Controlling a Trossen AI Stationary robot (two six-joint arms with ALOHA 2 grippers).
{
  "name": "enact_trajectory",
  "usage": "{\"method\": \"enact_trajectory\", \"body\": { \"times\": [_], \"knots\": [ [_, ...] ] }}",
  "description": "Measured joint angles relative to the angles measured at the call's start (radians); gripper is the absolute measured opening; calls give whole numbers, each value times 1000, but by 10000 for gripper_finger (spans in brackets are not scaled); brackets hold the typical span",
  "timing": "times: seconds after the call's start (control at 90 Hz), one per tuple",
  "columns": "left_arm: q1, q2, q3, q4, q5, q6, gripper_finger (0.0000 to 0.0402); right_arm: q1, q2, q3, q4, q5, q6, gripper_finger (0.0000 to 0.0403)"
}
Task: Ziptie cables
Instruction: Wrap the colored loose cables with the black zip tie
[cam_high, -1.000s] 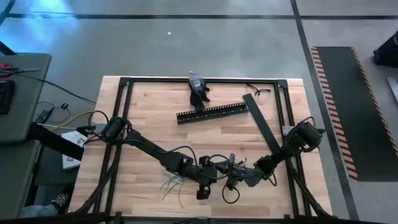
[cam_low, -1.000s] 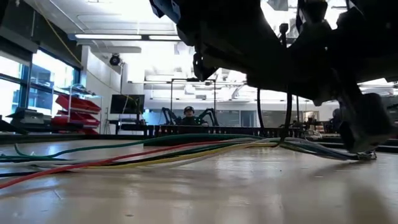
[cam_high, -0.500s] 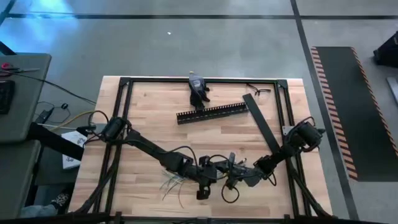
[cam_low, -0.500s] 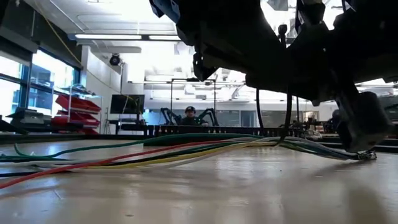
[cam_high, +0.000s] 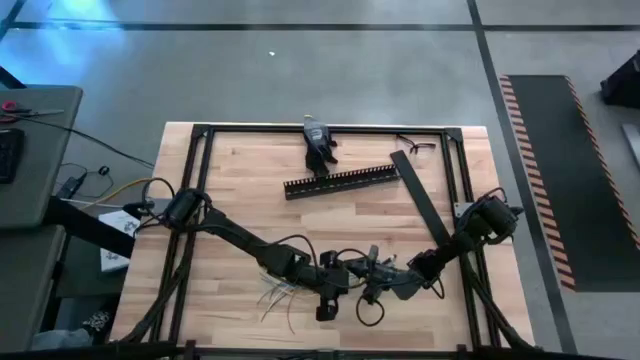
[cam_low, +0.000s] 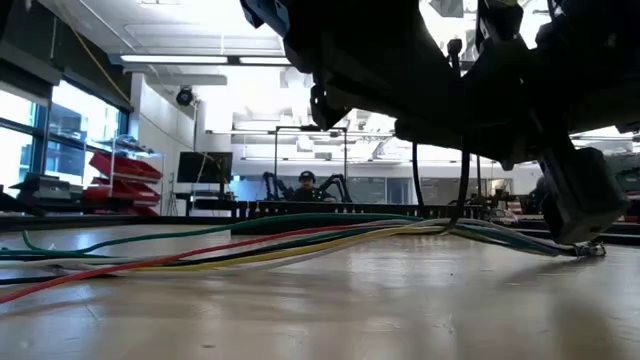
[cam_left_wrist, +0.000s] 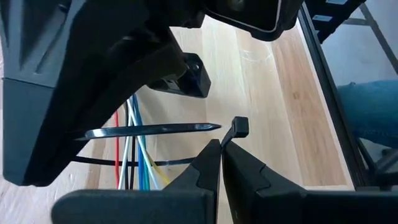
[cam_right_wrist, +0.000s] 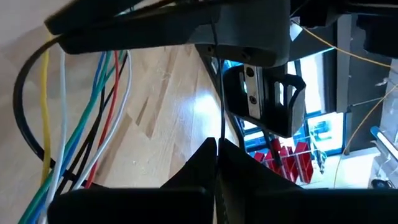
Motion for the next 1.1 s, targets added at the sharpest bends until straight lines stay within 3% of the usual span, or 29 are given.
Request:
{"method": "enact_trajectory", "body": {
  "times": [0.467, 0.778, 1.1],
  "knots": [
    [0, 0, 0, 2, 0, -7, 0, 1, 0, 51, -113, -4, 34, 0],
    [0, 0, 0, 2, 0, -6, 0, -5, 0, 0, -56, 22, 116, 0],
    [0, 0, 0, 4, 0, -5, 0, 7, 0, 0, -15, 22, 20, 0]
  ]
}}
